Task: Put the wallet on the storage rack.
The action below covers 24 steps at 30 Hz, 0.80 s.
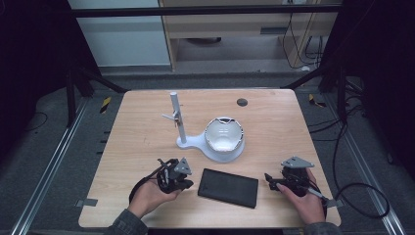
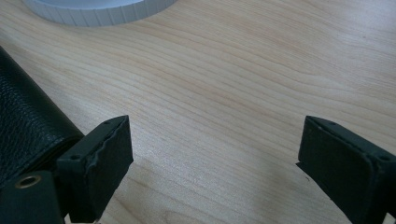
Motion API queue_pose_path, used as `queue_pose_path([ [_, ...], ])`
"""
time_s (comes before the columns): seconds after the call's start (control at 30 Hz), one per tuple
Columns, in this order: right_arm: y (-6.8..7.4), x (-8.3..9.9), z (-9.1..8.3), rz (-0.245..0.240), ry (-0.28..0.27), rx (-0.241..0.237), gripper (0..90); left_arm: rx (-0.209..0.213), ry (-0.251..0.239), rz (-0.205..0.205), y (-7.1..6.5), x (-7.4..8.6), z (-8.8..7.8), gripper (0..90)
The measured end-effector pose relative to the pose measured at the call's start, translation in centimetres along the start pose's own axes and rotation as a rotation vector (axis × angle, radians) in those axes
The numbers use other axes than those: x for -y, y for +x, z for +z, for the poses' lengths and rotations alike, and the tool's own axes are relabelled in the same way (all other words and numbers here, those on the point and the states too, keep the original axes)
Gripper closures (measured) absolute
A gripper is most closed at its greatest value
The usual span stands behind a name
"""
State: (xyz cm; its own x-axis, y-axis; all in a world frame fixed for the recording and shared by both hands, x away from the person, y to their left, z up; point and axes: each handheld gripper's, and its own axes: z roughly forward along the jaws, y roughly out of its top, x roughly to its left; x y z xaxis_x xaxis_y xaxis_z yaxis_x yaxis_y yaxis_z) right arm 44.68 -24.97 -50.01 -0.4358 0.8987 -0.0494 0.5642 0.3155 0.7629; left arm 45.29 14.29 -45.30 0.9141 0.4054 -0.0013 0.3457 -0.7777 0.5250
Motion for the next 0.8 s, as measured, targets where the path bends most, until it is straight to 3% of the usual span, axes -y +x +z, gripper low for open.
queue_pose_path([
  [0.3,0.2,0.0,0.0,0.001,0.010,-0.002,9.8,0.034,0.030,0.008,-0.8,0.6,1.2,90.0],
  [0.8,0.2,0.0,0.1,-0.007,0.014,-0.005,9.4,0.054,0.056,0.017,-1.4,0.8,2.1,90.0],
])
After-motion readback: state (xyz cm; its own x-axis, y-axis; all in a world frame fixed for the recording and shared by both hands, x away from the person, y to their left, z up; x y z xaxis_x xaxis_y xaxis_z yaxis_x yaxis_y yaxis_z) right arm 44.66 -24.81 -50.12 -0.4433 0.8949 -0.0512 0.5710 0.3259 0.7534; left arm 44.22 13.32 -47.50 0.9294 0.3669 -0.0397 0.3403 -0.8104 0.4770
